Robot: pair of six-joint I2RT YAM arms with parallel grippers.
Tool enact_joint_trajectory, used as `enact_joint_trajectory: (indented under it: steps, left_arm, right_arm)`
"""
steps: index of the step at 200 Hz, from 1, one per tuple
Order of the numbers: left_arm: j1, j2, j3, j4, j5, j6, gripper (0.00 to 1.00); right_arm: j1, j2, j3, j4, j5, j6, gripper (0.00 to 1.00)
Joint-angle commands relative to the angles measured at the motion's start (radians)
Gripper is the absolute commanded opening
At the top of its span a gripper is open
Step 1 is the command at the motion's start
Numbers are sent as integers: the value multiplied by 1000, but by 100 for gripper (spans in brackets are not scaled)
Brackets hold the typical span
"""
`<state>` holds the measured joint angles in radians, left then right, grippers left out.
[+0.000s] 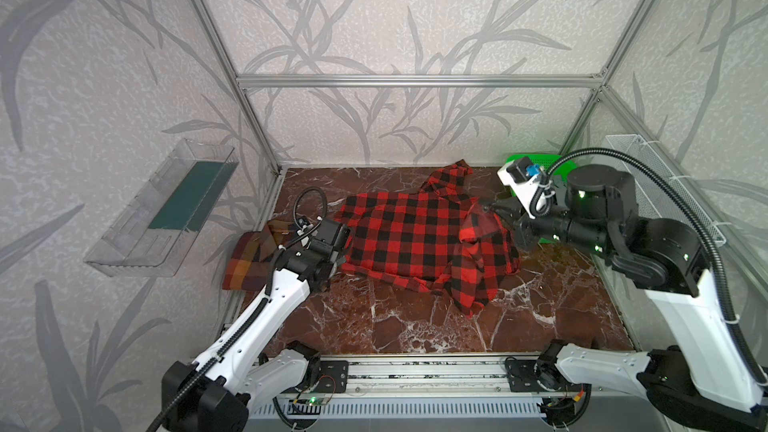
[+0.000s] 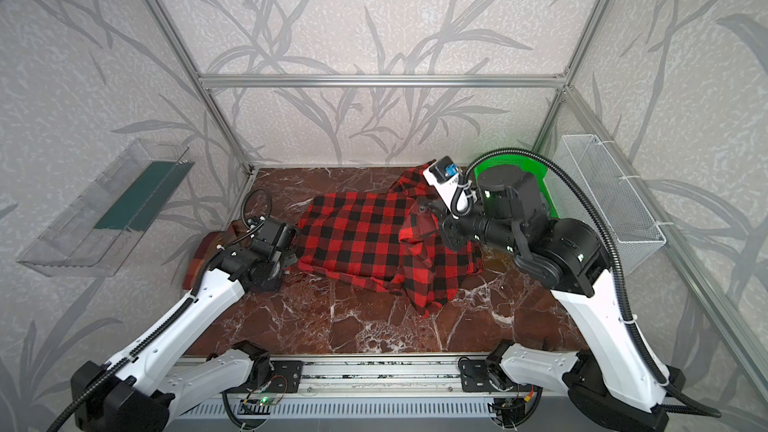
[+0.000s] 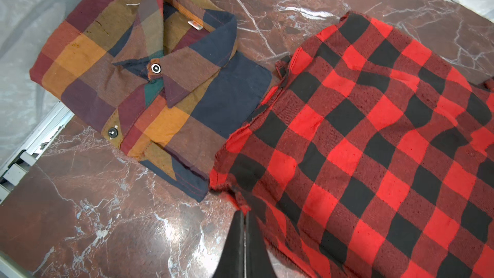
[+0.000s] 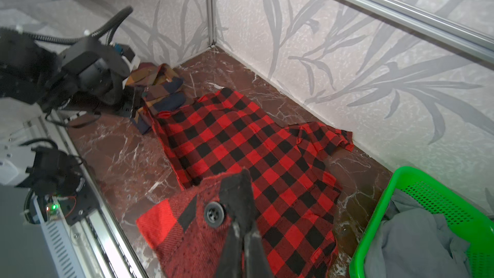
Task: Fold and stack the long sleeve shirts
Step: 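Lay the cuff on the shirt's far side near the basket with the right gripper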
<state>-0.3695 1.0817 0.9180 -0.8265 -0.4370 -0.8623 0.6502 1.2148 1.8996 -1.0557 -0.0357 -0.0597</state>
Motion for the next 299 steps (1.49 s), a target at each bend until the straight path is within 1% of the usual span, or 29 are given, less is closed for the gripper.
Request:
enact_joint_trajectory:
  steps: [1, 17, 50, 69, 87, 126, 154, 190, 224, 244, 267, 283, 299]
  left_arm:
    - [23, 28, 35, 19, -32, 12, 0]
    - [36, 52, 39, 28, -29, 13, 0]
    - [61, 88, 32, 48, -25, 21, 0]
    - [77, 108, 30, 59, -20, 25, 0]
    - [89, 127, 28, 72, -10, 27, 0]
    - [99, 181, 32, 92, 1, 31, 0]
    - [104, 235, 48, 114, 23, 34, 0]
    - [107, 308, 86, 127, 25, 35, 0]
    - [109, 391, 128, 145, 46, 38, 0]
    - [110, 448, 165, 145, 40, 39, 0]
    - [111, 532, 240, 75, 6, 15, 0]
    - [111, 587, 295, 29, 10, 26, 0]
    - [113, 611, 305, 31, 14, 25, 0]
  right_arm:
    - [-99, 76, 61, 64, -120, 73, 0]
    - [-149, 122, 84, 82, -144, 94, 0]
    - [-271, 226, 122, 113, -252, 127, 0]
    - [-322, 283, 143, 116, -276, 140, 0]
    - [-346, 331, 156, 124, -287, 143, 0]
    - [-352, 406, 203, 93, -170, 102, 0]
    - [-351, 454, 236, 71, -111, 97, 0]
    - [-353, 438, 200, 153, -4, 91, 0]
    - [-353, 452, 189, 211, 52, 74, 0]
    - [-353, 466, 170, 262, 48, 52, 0]
    - [-354, 499, 181, 264, 57, 36, 0]
    - [-354, 531, 178, 280, 49, 23, 0]
    - [-356, 552, 183, 293, 39, 19, 0]
